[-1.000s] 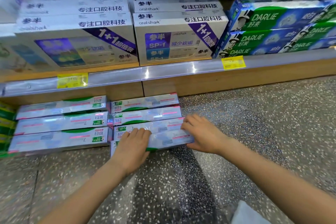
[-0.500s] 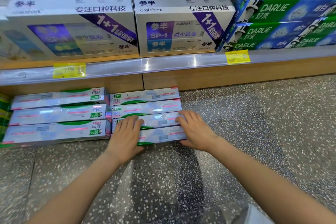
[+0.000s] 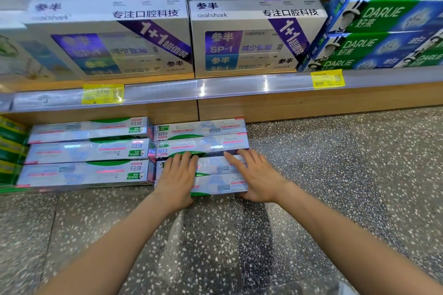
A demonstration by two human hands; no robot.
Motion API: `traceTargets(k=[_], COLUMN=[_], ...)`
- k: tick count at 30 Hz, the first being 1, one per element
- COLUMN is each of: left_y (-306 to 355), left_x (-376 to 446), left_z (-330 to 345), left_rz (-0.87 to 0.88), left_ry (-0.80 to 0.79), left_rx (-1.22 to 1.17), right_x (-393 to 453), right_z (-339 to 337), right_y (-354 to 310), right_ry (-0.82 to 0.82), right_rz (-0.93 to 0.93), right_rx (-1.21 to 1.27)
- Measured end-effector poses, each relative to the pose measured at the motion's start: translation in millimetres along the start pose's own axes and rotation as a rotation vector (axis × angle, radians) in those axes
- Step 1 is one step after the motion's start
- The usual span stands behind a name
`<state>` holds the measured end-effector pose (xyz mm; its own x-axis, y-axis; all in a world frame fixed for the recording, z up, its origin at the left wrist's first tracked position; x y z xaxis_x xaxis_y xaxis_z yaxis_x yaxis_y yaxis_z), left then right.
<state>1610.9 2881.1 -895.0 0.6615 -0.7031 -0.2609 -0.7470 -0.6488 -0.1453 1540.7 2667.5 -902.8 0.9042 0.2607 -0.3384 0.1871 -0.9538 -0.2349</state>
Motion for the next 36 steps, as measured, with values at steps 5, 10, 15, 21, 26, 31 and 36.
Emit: traceTargets(k=[5,10,15,21,26,31,36], left_y=[-2.5,-1.8,-28.7,-73.6,-114.3,-137.8,-130.2], left_x=[-6.2,-19.8,-56.5,-176.7,-304.5,-445.4,-592.1], left_z=[4.9,-85.8,-287.1,-567.1,-754.5,-873.3,-912.6], left_rz=[0.04,0.064,0.035,-0.122,-0.278,-0.573,-0.847], left_ry=[0.052,0.134,0.229,0.208,0.353,0.492,0.534], left_rx=[-0.036,-0.069,-0.064,-0.06,0.037,0.118,0.293], right_x=[-6.4,-48.0,-114.1,-209.4,-269.3,-301.6,-332.3], right_z=[-5.4,-96.7,-291.7,-550.3,-733.5,-862.2,-908.1], right_y=[-2.8,-2.9,-30.9,-126.5,-225.9,-344.3,-474.1], right_ry=[0.008,0.121,0.245,0.335,0.45,0.611,0.743], right_rz=[-0.016,-0.039,-0.078,-0.193,-0.379,-0.728,-1.115], right_rx=[0.041,-0.025,-0.049,-0.135,-0.18,-0.183,-0.185])
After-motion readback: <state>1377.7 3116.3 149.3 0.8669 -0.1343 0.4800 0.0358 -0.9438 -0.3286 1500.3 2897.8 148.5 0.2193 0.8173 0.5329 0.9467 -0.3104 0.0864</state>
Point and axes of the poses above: each hand's wrist, its own x-axis towards the middle knuckle, its own z-axis out of the palm, y = z × x, the point moved 1 cm from there along x, towards the middle knuckle, and after that the axes turned 7 degrees about x, right-handed, at the moved point
